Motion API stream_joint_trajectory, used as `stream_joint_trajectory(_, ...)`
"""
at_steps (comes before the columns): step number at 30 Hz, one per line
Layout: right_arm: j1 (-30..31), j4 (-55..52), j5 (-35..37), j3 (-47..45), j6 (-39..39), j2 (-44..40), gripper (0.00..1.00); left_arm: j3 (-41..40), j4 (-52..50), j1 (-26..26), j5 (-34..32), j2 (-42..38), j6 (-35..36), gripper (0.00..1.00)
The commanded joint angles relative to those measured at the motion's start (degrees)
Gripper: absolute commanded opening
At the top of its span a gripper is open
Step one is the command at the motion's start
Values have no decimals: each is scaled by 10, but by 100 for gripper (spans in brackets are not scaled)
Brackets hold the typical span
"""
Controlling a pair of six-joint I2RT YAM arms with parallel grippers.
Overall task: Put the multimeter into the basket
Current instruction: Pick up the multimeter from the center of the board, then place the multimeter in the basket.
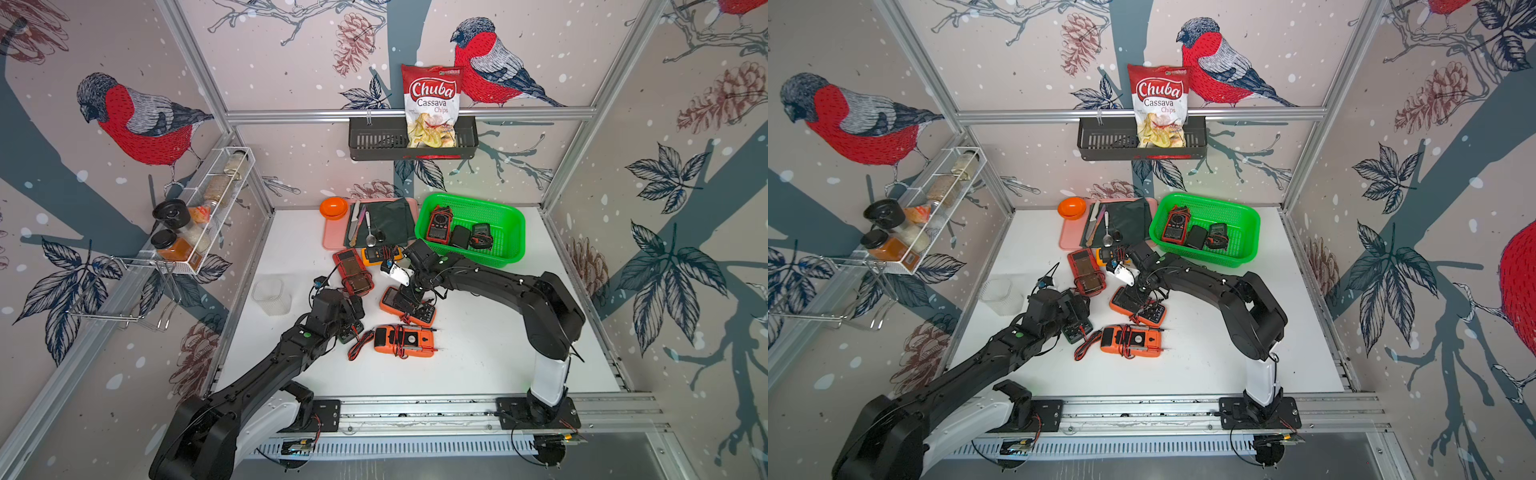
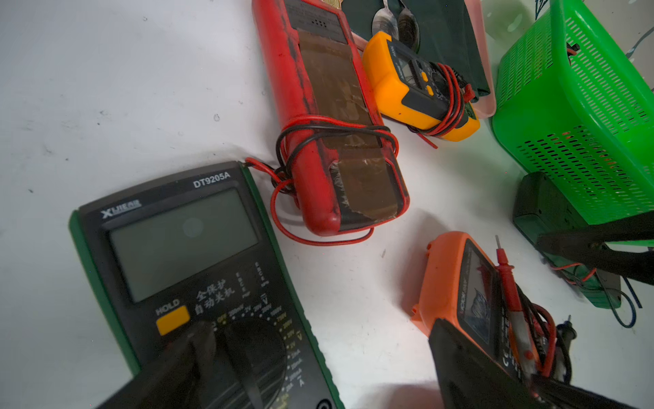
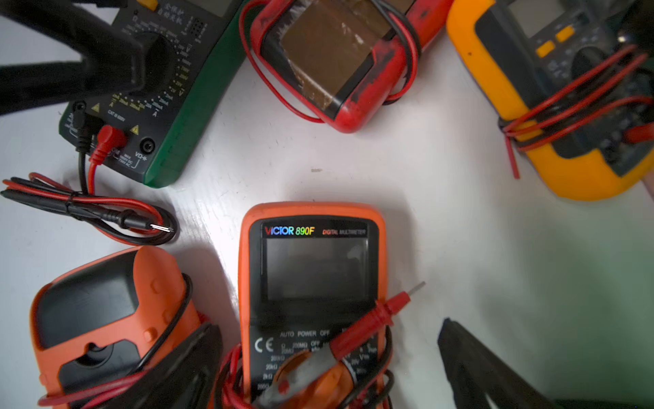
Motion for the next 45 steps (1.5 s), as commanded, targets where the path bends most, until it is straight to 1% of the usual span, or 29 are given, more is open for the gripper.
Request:
stream_joint_trajectory(1,-6,-36,-32,17,-12,23,100,-1,23,1,-7,2,0,98)
stream_joint_trajectory(5,-7,-38,-22,22,-5,49,100,0,23,1,-9,6,2,98)
stream_joint_trajectory(12,1,-30,45,37,14,92,100,3,29,1,-8,15,2,98)
stream_joint_trajectory(16,0,-26,58,46,25,102,100,5,30,1,-7,18,1,98)
stream_joint_trajectory(17,-1,-23,62,48,30,102,98,5,29,1,-8,17,1,98)
stream_joint_trajectory(18,-2,-20,69,50,34,100,93,5,29,1,-8,17,1,98)
stream_joint_trajectory(19,-3,-17,76,52,40,98,85,5,28,1,-9,17,2,98)
stream_joint_trajectory(21,-6,-13,89,58,51,90,63,7,27,1,-10,18,4,98)
stream_joint_trajectory(23,-7,-12,96,64,58,78,37,9,24,1,-12,20,7,98)
stream_joint_trajectory(25,-6,-6,108,67,68,59,32,12,22,1,-13,21,9,98)
stream_joint_trajectory(26,-5,-6,115,69,75,48,28,12,22,1,-14,21,11,98)
stream_joint_trajectory(27,-4,-4,122,72,83,36,25,12,22,1,-14,21,12,98)
stream_joint_trajectory(31,-7,4,136,83,119,-13,24,15,27,1,-10,19,20,98)
stream_joint_trajectory(33,-11,15,155,82,150,-43,17,17,28,1,-10,19,24,98)
stream_joint_trajectory(34,-15,20,170,83,173,-54,15,18,29,1,-10,19,26,98)
stream_joint_trajectory(35,-25,19,185,87,203,-66,11,19,30,1,-11,20,26,98)
stream_joint_trajectory(36,-38,11,183,96,229,-75,10,19,31,1,-11,20,27,98)
stream_joint_trajectory(38,-65,8,181,95,275,-99,10,19,35,1,-11,20,28,98)
stream_joint_trajectory(41,-116,22,184,70,329,-151,10,20,41,1,-10,23,32,99)
stream_joint_trajectory(45,-191,36,192,35,365,-197,11,22,45,1,-8,29,36,99)
